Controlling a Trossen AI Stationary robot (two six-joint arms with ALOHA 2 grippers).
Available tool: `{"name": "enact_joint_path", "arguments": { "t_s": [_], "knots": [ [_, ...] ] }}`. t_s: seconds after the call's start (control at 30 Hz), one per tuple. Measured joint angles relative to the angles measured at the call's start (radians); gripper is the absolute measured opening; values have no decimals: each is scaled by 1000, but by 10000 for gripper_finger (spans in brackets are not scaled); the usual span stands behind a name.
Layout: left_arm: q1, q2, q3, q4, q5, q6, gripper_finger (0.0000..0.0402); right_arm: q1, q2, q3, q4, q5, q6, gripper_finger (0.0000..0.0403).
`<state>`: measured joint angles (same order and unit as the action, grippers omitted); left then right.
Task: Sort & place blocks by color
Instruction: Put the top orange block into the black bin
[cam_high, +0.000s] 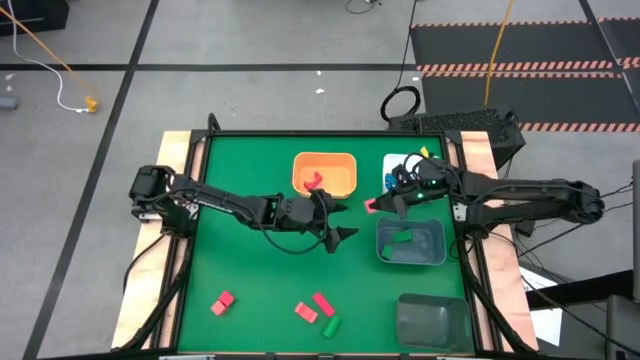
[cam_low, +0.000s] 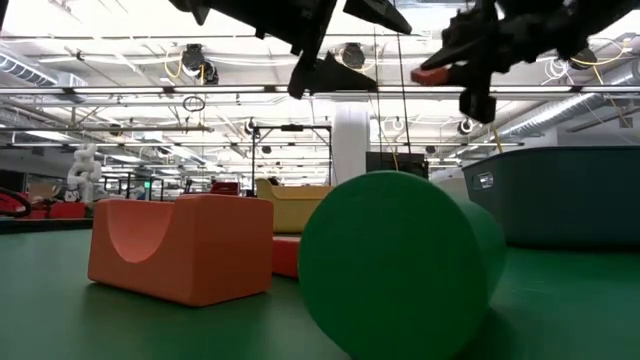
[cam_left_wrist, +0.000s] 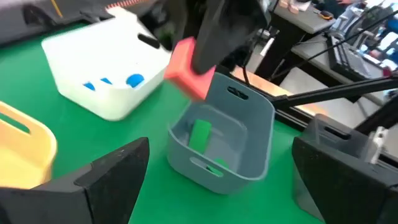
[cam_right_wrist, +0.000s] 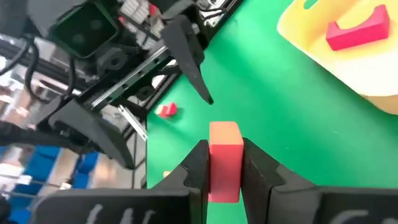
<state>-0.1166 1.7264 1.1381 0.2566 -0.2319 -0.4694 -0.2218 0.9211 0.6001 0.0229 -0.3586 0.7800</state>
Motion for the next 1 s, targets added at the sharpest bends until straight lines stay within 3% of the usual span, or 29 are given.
{"name": "enact_joint_path", "arguments": {
  "t_s": [0.3,0.53,1.0],
  "knots": [
    [17,5,0,-40,23,-39,394,146,-58,165,-356,42,-42,41],
    [19,6,0,-46,26,-38,394,276,-61,216,-629,-38,22,41],
    [48,6,0,-45,48,-45,395,577,-61,216,-667,-66,316,43]
  ]
}}
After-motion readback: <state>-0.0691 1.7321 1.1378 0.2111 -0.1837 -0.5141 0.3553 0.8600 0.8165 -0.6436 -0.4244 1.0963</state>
